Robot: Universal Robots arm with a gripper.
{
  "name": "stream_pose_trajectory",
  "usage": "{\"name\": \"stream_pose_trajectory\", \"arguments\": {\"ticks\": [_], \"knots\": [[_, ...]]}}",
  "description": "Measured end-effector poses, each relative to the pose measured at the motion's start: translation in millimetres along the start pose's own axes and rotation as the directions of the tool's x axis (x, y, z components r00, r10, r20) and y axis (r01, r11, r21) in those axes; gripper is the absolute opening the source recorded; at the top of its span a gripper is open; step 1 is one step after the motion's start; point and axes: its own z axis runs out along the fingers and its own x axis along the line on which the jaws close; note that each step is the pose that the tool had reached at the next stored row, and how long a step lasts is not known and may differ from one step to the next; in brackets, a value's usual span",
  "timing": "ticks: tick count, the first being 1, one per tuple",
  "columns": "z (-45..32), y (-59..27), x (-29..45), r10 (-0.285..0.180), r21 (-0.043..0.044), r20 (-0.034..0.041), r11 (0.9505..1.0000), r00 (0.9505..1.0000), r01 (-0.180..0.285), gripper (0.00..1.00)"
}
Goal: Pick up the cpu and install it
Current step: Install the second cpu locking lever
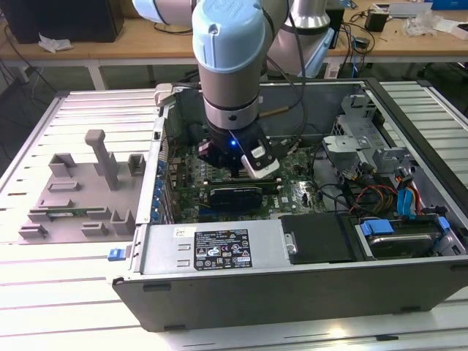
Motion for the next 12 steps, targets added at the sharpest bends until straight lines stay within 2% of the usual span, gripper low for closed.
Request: {"name": "stream_pose_trajectory", "arguments": {"ticks": [4, 6, 12], "knots": [[2.6, -1.2, 2.3, 0.004, -0.0076, 0.0007, 1.0, 1.0, -0.004, 0.11], [5.1, -1.9, 3.8, 0.007, -0.0173, 0.001, 0.9998, 1.0, -0.007, 0.11], [11.4, -3.6, 6.4, 0.012, -0.0246, 0.0019, 0.9996, 0.9999, -0.012, 0.11]]}}
